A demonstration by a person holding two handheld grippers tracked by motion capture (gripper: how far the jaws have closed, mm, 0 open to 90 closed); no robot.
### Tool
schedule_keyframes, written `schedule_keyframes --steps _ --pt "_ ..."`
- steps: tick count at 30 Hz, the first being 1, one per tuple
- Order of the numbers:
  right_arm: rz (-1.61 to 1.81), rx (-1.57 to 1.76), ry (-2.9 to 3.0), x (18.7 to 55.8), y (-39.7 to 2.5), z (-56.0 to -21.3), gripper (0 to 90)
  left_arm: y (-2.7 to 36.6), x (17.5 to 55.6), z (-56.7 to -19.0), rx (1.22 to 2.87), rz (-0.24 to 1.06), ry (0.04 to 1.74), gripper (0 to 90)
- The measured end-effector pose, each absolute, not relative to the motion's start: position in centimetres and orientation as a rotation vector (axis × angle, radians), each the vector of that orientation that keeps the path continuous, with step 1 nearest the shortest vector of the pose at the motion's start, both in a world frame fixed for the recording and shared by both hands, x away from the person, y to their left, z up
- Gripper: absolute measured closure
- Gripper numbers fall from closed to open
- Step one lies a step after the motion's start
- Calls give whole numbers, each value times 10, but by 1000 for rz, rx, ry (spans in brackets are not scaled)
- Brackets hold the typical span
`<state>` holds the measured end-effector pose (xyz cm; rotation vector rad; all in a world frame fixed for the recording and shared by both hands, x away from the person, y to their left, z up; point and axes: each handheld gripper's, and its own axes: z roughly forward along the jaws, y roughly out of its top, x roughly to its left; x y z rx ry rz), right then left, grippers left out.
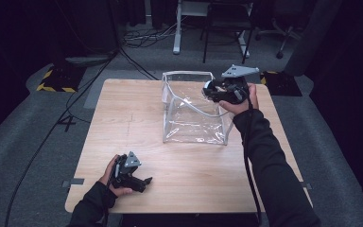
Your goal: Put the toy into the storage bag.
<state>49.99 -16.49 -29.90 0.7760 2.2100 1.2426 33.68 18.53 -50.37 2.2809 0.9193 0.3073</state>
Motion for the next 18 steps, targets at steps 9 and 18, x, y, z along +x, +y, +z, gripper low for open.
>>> schedule_keyframes --steps 9,18 --pt "1209 777 2233 502 -162 -304 470 185 337 -504 2281 306 919 7" --pt "1163 797 2260 504 -164 -310 469 185 337 -503 2282 309 919 6"
